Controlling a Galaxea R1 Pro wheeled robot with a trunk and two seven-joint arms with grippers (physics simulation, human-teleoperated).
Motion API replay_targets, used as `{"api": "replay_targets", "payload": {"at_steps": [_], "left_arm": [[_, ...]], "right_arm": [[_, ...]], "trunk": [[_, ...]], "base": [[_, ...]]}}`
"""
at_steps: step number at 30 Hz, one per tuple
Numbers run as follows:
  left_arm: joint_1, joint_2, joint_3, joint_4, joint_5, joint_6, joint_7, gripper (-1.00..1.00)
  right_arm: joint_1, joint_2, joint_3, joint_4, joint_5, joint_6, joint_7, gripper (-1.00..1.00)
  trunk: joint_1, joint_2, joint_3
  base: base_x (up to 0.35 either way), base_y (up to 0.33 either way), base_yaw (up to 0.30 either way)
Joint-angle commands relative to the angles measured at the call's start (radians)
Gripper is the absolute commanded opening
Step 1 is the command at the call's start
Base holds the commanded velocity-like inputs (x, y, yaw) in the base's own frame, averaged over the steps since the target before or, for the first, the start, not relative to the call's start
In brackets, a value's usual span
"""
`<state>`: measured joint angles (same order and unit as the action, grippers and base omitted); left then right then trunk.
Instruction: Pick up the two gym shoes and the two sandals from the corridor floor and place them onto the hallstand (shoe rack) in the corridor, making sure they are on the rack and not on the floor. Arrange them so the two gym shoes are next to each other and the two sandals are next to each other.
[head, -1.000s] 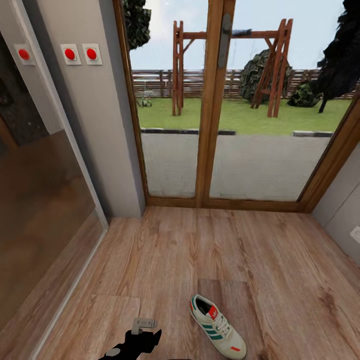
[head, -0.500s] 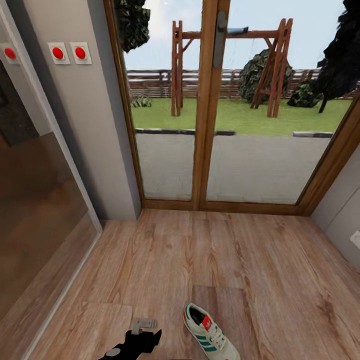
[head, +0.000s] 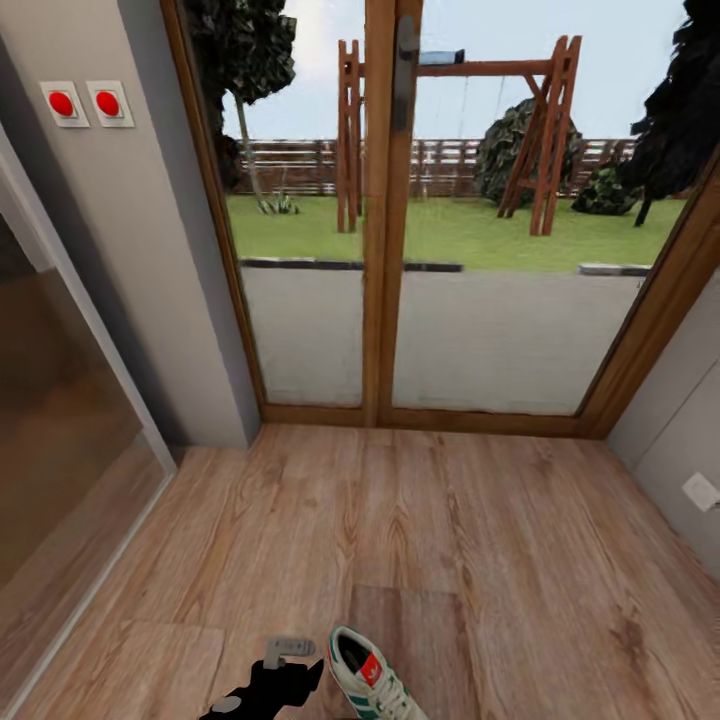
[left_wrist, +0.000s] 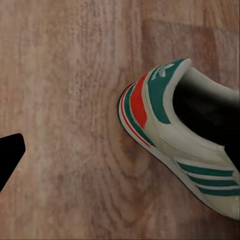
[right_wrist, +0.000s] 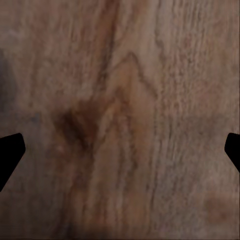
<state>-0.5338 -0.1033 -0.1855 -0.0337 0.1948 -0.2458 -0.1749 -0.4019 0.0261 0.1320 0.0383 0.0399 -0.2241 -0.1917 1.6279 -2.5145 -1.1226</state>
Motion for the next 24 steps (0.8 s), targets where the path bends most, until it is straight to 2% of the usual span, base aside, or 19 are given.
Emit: {"api": "replay_targets", "payload": {"at_steps": [1,5,15,24], "left_arm": [[0.000,0.000,0.000,0.000,0.000,0.000,0.000,1.00],[0.000,0.000,0.000,0.000,0.000,0.000,0.000,1.00],[0.000,0.000,0.000,0.000,0.000,-0.001,0.000,1.00],[0.000,0.000,0.000,0.000,0.000,0.000,0.000,1.00]], "right_arm": [[0.000,0.000,0.000,0.000,0.000,0.000,0.000,1.00],[0.000,0.000,0.000,0.000,0.000,0.000,0.000,1.00],[0.000,0.000,0.000,0.000,0.000,0.000,0.000,1.00],[0.000,0.000,0.000,0.000,0.000,0.000,0.000,1.00]], "trunk": [[0.000,0.000,0.000],[0.000,0.000,0.000],[0.000,0.000,0.000],[0.000,0.000,0.000]], "base": [[-0.047,-0.301,0.000],[-0.081,-0.267,0.000],[-0.016,-0.093,0.000],[0.060,-0.268,0.000]]}}
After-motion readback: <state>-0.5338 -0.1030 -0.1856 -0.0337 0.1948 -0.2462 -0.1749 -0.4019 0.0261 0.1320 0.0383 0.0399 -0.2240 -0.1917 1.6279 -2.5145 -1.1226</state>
